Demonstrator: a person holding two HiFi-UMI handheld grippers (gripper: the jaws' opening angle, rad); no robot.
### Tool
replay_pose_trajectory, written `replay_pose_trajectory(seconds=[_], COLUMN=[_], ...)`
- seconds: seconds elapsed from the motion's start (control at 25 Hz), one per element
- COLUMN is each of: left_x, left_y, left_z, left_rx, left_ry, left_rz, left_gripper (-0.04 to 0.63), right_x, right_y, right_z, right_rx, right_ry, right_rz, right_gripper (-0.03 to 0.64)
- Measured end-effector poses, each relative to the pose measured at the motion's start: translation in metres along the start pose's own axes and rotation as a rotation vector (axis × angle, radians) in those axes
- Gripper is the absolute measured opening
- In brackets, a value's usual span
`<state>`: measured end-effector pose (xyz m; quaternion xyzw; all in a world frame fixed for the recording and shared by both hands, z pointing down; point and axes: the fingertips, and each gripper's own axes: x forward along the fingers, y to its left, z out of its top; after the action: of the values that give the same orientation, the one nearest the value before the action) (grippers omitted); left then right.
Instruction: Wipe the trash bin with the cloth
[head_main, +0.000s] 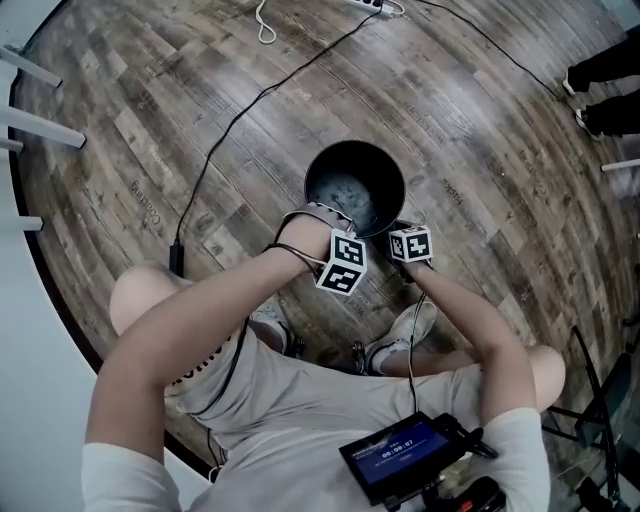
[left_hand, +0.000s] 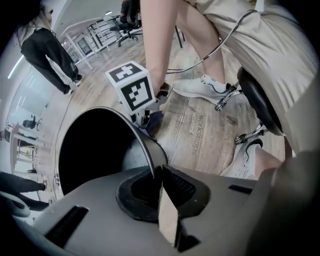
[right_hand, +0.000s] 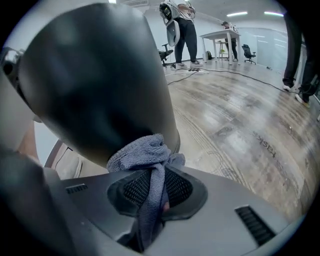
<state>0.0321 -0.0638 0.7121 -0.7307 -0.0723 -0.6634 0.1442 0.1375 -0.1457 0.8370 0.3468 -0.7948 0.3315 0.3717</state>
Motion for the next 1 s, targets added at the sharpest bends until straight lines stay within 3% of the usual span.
replay_pose_trajectory(seconds=[0.2, 0.4, 0.52, 0.68, 0.8, 1.0], left_x=[0.002, 0.001, -0.005, -0.014, -0.013, -0.004], left_y=[0.000, 0.000, -0.003, -0.001, -0.004, -0.006], left_z=[0.005, 0.007, 0.007, -0.004, -0.018, -0.037], left_rx=[-0.034, -0.034, -0.012, 0.027, 0.060, 0.070], left_ry=[-0.029, -0.052, -0.068, -0.049, -0.005, 0.058], left_rz=[-0.004, 0.015, 0.015, 0.034, 0.047, 0.072], left_gripper=[0.032, 0.034, 0.072, 0.111, 0.121, 0.121], right_x=[0.040, 0.034, 0.004, -0.047, -0.091, -0.154], right_y=[-0.016, -0.016, -0.010, 0.000, 0.015, 0.045], right_z=[-0.021, -0.019, -0.018, -0.006, 0.008, 0.046], right_rx=[0.063, 0.138, 0.171, 0.092, 0.037, 0.099], right_ry=[0.051, 0.076, 0.097, 0.096, 0.050, -0.090], right_rz=[-0.013, -0.012, -0.016, 0.011, 0.041, 0.105], right_gripper=[0.064, 0.064, 0.064, 0.065, 0.065, 0.064])
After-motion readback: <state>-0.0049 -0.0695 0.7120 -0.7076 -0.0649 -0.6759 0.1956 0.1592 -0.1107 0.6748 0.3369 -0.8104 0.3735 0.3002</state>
